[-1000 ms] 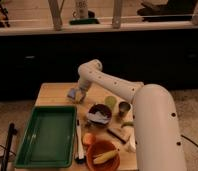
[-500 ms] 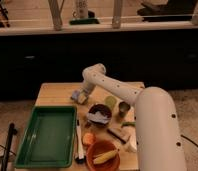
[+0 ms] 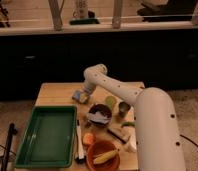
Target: Place sponge in table surface
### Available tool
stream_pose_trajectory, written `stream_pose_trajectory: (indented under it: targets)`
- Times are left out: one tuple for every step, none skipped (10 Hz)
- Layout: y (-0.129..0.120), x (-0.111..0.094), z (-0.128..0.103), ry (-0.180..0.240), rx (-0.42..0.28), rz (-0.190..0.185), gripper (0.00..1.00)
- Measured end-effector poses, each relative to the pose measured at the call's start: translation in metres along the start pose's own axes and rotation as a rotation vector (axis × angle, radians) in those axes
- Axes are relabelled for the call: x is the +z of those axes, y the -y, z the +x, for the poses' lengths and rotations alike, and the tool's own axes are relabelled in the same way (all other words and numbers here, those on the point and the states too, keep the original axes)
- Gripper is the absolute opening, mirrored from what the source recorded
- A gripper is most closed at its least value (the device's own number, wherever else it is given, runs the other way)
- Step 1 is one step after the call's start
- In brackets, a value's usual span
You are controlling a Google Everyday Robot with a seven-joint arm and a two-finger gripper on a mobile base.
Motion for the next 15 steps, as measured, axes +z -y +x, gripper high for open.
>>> stream_pose_trajectory:
  targets:
    - [0.0,-0.002,-0.001,-0.001,-0.01,-0.004,0.8]
    - [-0.001,-0.005,-0.003,0.0,-0.026,-0.01,0.8]
    - [-0.002,-0.009,-0.005,-0.002,-0.044,-0.016,0.8]
    - [-0.003,-0.012,-0.007,-0.003,-0.057,-0.022,0.8]
    - [-0.005,-0.017,-0.01,-0.004,-0.082,-0.032,0.8]
    - [-0.007,-0.022,-0.011,-0.007,-0.105,-0.044,0.8]
    - [-0.008,-0.025,-0.013,-0.009,-0.122,-0.057,0.8]
    - [-0.01,-0.028,-0.014,-0.013,-0.148,-0.077,0.8]
    - [-0.013,-0.03,-0.017,-0.017,-0.172,-0.094,0.8]
    - [-0.014,-0.031,-0.02,-0.019,-0.192,-0.107,0.8]
    - [-0.016,-0.033,-0.019,-0.026,-0.203,-0.118,0.8]
    - [-0.016,-0.034,-0.02,-0.029,-0.213,-0.127,0.8]
    - [-0.017,-0.035,-0.02,-0.031,-0.22,-0.133,0.8]
    - [-0.019,-0.036,-0.022,-0.032,-0.229,-0.137,0.8]
    - [-0.019,-0.037,-0.023,-0.032,-0.235,-0.141,0.8]
